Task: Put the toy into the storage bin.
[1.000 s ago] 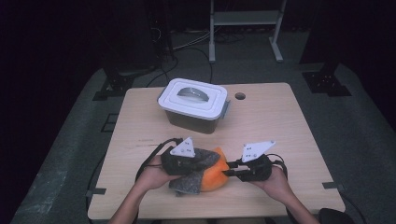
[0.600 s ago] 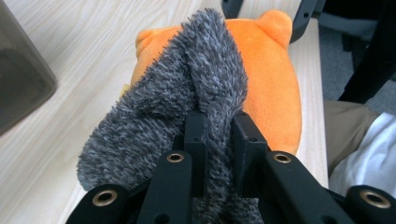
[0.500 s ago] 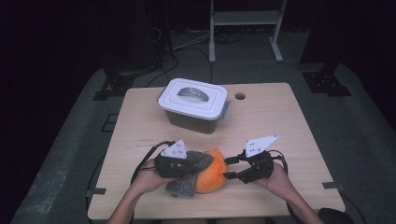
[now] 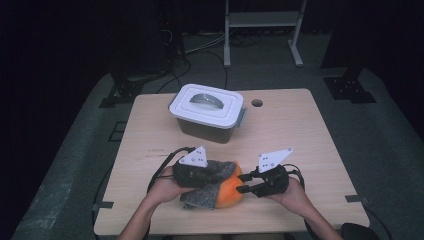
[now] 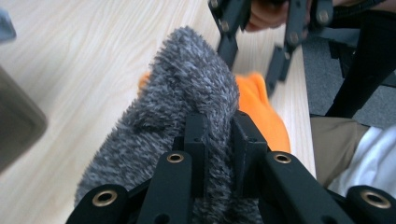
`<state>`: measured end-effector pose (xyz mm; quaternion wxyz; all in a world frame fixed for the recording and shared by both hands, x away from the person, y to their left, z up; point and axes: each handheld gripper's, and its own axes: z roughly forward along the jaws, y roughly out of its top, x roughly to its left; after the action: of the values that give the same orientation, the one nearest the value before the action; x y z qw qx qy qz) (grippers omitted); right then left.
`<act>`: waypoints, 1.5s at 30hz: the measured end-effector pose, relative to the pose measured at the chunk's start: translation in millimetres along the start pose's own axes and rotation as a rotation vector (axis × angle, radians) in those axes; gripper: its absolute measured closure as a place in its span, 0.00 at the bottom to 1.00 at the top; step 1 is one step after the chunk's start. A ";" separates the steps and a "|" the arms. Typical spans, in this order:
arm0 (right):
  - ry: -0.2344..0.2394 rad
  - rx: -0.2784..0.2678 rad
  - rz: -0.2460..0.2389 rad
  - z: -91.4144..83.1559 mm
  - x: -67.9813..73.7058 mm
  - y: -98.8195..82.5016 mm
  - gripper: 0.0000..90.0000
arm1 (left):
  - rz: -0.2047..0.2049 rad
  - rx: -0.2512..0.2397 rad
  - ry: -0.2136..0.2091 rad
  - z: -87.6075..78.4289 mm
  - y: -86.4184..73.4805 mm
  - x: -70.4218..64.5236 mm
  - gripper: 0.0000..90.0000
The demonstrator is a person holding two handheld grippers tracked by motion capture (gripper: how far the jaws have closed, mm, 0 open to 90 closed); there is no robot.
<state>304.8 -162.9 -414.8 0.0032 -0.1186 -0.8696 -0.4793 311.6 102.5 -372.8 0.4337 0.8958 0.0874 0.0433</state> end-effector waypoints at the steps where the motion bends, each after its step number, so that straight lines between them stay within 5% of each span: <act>1: -0.002 0.009 -0.012 0.4 1.8 0.5 0.69 | -0.001 -0.009 -0.004 1.4 1.8 0.3 0.87; 19: 0.011 0.033 0.005 -6.7 -1.9 -13.7 0.74 | -0.114 -0.059 -0.045 -3.0 -38.7 7.6 0.86; 25: 0.088 0.014 0.083 -15.8 -11.4 -8.6 0.45 | -0.106 -0.065 -0.065 2.6 -39.5 3.7 0.86; 28: 0.084 -0.012 0.124 -17.4 -17.7 -7.1 0.43 | -0.100 -0.069 -0.078 6.0 -38.3 0.7 0.86; 29: 0.072 0.018 0.153 -11.7 -20.3 -6.1 0.42 | -0.094 -0.066 -0.083 7.5 -36.7 -0.6 0.86; 36: 0.034 0.017 0.149 -5.9 -15.9 -10.1 0.46 | -0.080 -0.090 -0.088 4.3 -18.8 1.6 0.86; 40: 0.049 0.020 0.089 -3.2 -7.1 -9.7 0.47 | -0.050 -0.060 -0.070 12.4 -3.1 2.2 0.86; 45: 0.044 0.027 0.096 -9.3 -8.3 -10.9 0.45 | -0.051 -0.024 -0.055 21.6 -8.9 1.0 0.86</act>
<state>309.6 -178.0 -419.8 0.0469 -0.1496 -0.8690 -0.4694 314.9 91.5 -393.2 0.4476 0.8888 0.0980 0.0086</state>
